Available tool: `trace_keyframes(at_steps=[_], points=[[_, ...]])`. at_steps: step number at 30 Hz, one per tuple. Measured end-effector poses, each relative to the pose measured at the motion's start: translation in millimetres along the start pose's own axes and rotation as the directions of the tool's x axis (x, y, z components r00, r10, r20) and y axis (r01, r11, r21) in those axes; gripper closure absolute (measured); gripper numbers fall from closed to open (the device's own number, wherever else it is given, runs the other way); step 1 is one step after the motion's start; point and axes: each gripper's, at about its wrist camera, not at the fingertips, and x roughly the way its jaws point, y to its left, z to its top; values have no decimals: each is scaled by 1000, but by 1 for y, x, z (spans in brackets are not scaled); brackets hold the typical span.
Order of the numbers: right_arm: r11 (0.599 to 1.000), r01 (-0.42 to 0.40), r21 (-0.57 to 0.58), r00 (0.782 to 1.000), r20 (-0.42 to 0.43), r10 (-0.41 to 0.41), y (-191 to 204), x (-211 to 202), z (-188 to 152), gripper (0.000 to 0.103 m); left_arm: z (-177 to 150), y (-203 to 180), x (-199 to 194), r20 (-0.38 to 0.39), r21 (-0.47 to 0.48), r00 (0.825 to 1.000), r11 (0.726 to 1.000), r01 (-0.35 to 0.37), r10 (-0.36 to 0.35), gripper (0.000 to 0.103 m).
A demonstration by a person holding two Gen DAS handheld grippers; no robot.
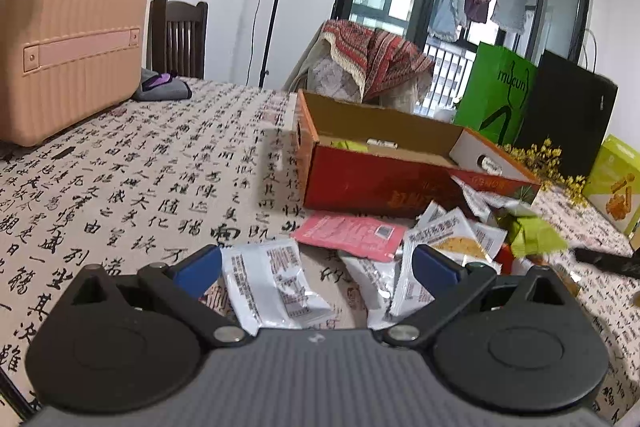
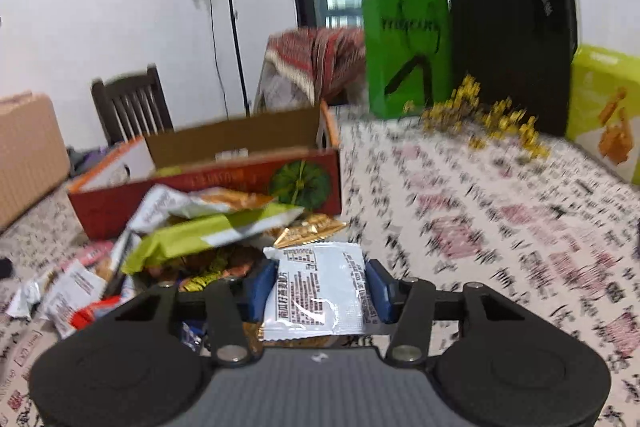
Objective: Organize snacks
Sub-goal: 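Grasp a white snack packet with the right gripper and lift it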
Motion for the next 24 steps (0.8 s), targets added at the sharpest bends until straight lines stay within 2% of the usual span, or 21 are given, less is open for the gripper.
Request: trace_keyframes(at_steps=[5,10,16,19,24], points=[[1000,-7,-14,996,93,8,0,-26,-2,54,-4,-3,11,-68,28,996,998,-56,57,0],[1000,-22,-15,995,93,23,2,-27,-4,54,-1,1,33,-130,28,980,988,-151,153,0],[1000,-25,-12,996,87,26,3,-28,-9,54,2,10,57,-187,24,951,969,-246,246,0],[1000,-25,-10,995,91,25,2,-30,-9,54,2,6,63,-196,61,942,962,-265,272,0],[999,-33,-4,995,89,33,0,-29,-10,54,3,5,66,-197,66,941,961,-267,275,0]])
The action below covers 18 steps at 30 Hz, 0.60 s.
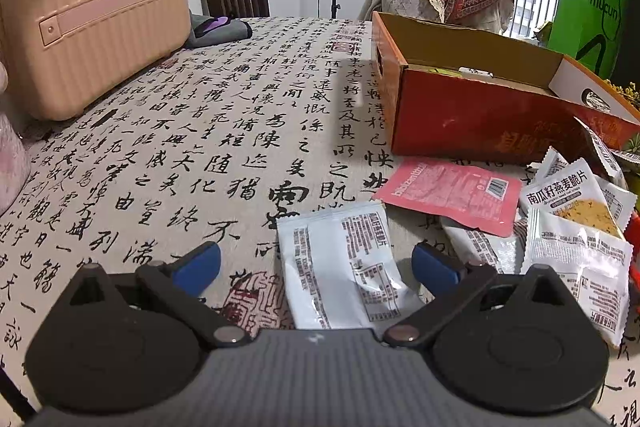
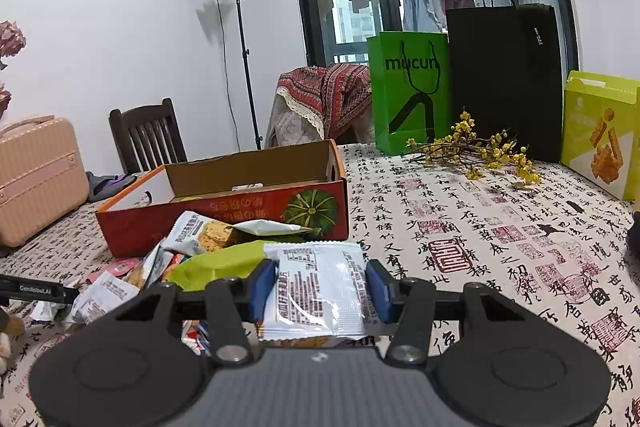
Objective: Organize snacks
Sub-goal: 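Grasp a white snack packet with the right gripper and lift it, then carry the white packet over the box and release it inside with the right gripper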
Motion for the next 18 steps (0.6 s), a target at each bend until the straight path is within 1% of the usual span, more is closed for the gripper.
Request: trace_keyframes(at_steps=[4,7,8,9,10,11,12,18], points=[[1000,-10,5,1000,-2,10,0,0,-1,54,4,2,2,-15,23,1000,999,27,-26,0],[1000,-11,7,1000,-2,11,-1,-1,-2,53,1,2,1,0,25,1000,999,26,-26,1],[1000,-11,8,1000,-1,11,-1,-1,-1,53,0,2,-1,11,24,1000,999,27,-27,11],[1000,-10,8,1000,0,10,-1,-2,-2,53,-1,2,-4,30,31,999,999,34,-35,31],[1000,-9,8,1000,1,9,-2,-2,-1,53,-1,3,-7,41,36,998,998,43,-44,40],[1000,-8,8,1000,1,8,-2,-3,-1,53,-1,3,-10,45,35,997,998,54,-55,47],[1000,-7,8,1000,1,7,-2,-3,-1,53,-1,5,-11,45,28,997,997,68,-69,50],[1000,-10,6,1000,1,10,0,-2,0,53,-3,6,-22,84,20,992,995,96,-98,51]])
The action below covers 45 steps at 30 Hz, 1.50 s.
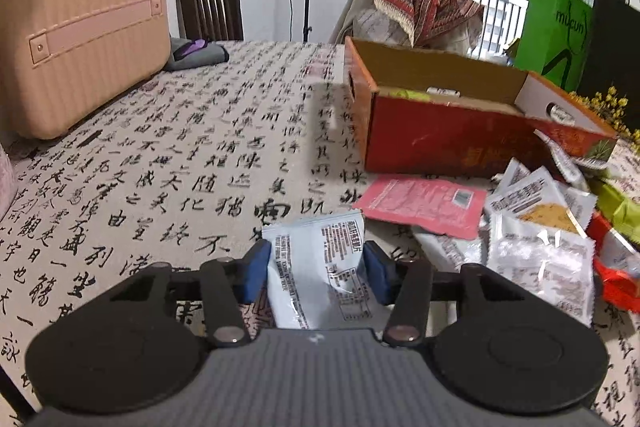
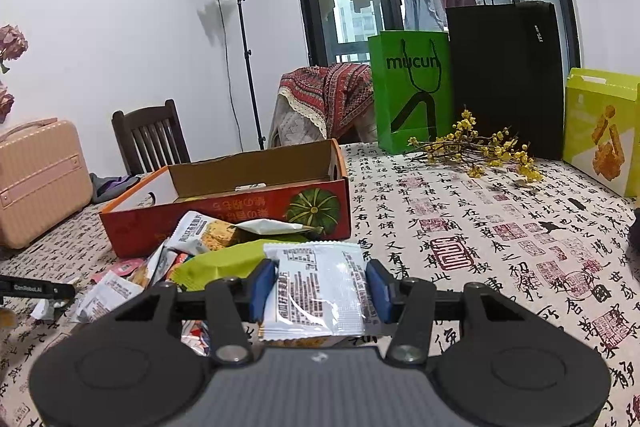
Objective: Organize snacks
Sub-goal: 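Carry the white packet over the box and release it inside with the right gripper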
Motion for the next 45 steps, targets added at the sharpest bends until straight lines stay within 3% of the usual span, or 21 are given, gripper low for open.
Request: trace_keyframes(at_steps=[7,18,29,39,45], points=[[1000,0,-6,1000,12,0,3,2,5,53,17,-7,-24,106,5,993,999,44,-45,51],[1000,-5,-19,995,95,6,10,14,41,53,61,-39,-35,233,25,964,992,127,-130,51],[1000,-16,-17,989,146,19,19,53,90,53,108,-74,-23,284,21,940,982,190,-188,51],[999,-25,-31,992,122,29,28,113,138,53,146,-94,26,261,-18,948,981,191,-180,51],[998,-26,-58,997,77,30,34,156,145,53,161,-98,66,234,-44,963,988,150,-136,51]])
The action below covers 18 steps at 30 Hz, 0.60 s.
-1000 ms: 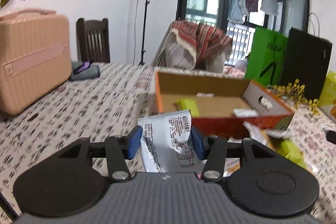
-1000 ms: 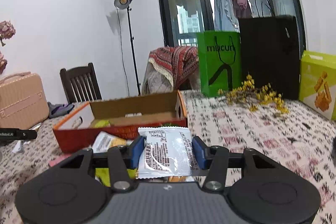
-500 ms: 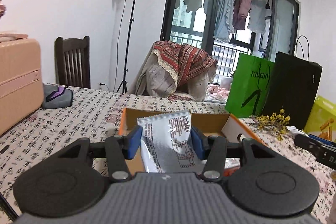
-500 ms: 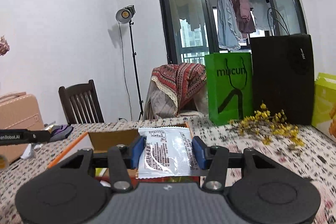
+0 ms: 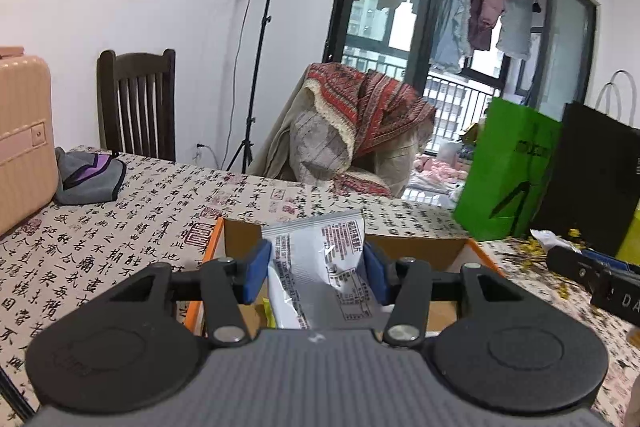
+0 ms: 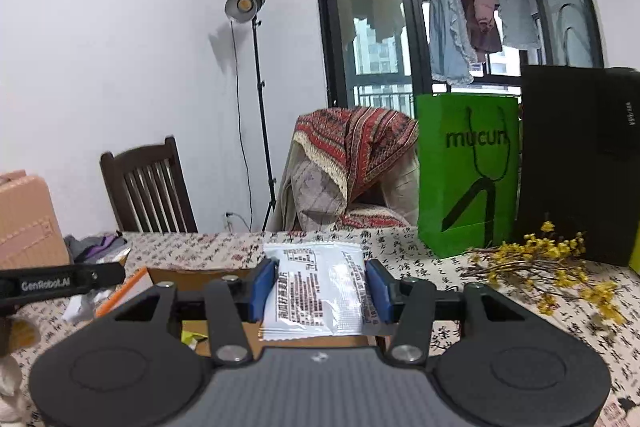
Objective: Organize snacks
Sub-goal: 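Carry the white packet over the box and release it inside with the right gripper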
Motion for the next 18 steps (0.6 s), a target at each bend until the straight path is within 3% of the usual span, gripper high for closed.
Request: trace_keyframes(at_steps=[8,18], points=[[999,-26,21,997,-66,27,-9,38,-25,53,-16,12,30,-42,9,998,999,-40,41,51],[1000,-15,17,994,-108,17,-11,47,-35,52,-29,2,39,-63,77,997,996,-34,39,51]])
